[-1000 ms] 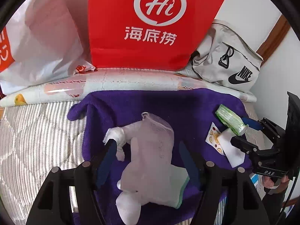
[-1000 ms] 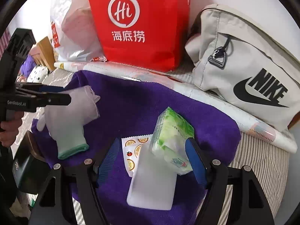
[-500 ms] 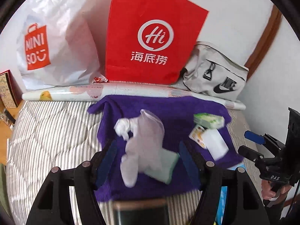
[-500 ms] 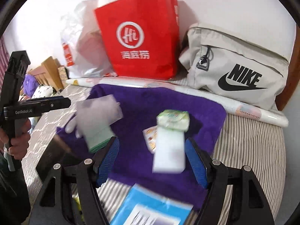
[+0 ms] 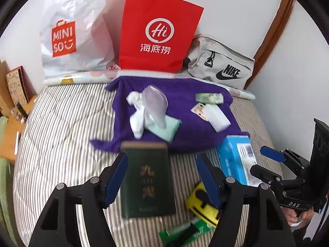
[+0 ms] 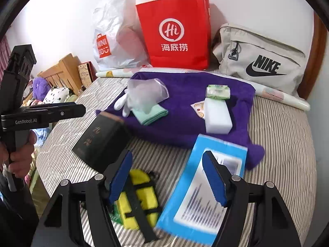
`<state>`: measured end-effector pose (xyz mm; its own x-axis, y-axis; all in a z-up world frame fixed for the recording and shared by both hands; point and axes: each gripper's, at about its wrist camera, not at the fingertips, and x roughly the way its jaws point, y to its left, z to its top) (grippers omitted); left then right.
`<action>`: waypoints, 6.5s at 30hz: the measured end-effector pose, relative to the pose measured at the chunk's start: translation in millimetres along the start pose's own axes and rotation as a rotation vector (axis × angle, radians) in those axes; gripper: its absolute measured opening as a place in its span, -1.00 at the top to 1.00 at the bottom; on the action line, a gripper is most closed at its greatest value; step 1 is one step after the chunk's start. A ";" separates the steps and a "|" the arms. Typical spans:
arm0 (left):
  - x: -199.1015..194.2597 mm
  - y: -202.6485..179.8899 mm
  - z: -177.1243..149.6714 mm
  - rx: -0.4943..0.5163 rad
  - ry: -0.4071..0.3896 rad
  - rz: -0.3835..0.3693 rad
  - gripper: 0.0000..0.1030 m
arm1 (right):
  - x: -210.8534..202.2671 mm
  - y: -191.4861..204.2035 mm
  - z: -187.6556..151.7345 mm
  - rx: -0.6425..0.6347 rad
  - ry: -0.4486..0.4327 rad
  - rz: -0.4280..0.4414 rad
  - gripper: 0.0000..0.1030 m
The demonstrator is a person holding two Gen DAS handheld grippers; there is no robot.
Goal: Organize soft objects
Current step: 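Grasp a black watch strap from the bed with the right tool, then grasp a second black strap on the green card with the left tool while the right tool holds its strap, then carry both black straps over the purple towel with both tools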
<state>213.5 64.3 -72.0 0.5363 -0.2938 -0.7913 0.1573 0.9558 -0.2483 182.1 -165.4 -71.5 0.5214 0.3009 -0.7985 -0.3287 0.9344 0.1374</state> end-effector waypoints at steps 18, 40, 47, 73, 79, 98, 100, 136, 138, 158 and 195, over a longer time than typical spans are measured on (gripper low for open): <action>-10.6 7.5 -82.8 -0.020 0.059 -0.004 -0.31 | 10.8 39.3 -52.2 -0.044 0.051 0.002 -0.18; -4.3 36.9 -113.5 -0.065 0.091 -0.023 -0.31 | 68.4 59.6 -63.7 -0.118 0.228 0.015 0.61; -5.0 43.1 -113.5 -0.086 0.096 -0.044 -0.31 | 61.4 56.0 -67.3 -0.053 0.255 0.106 0.61; 45.0 -41.7 -151.2 0.378 0.146 0.043 -0.31 | -23.2 18.0 -122.1 0.049 0.098 0.014 0.61; 41.7 -37.0 -154.9 0.355 0.128 0.045 0.10 | -22.1 10.1 -133.6 0.071 0.114 0.008 0.61; 35.4 -18.6 -159.9 0.253 0.106 0.095 0.49 | 4.7 -26.4 -164.4 0.149 0.176 -0.025 0.60; 33.7 -14.5 -158.9 0.237 0.112 0.096 0.53 | 4.9 -25.1 -164.8 0.140 0.172 -0.029 0.60; -31.8 0.3 -129.9 0.114 -0.034 0.079 0.61 | -49.1 -8.1 -143.1 0.034 0.062 0.006 0.60; -35.2 0.6 -124.9 0.105 -0.045 0.082 0.61 | -53.1 -7.9 -135.4 0.028 0.053 0.032 0.60; -22.9 -5.5 -40.0 0.068 -0.082 0.103 0.61 | -44.0 -21.5 -28.1 -0.060 -0.030 0.082 0.60; 153.5 5.1 102.9 -0.042 0.157 -0.049 0.61 | 179.2 -60.7 112.3 -0.041 0.258 0.071 0.60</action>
<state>382.0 25.0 -137.2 0.3918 -0.3412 -0.8545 0.1436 0.9400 -0.3095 383.9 -146.8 -157.2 0.2796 0.3014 -0.9116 -0.3918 0.9026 0.1783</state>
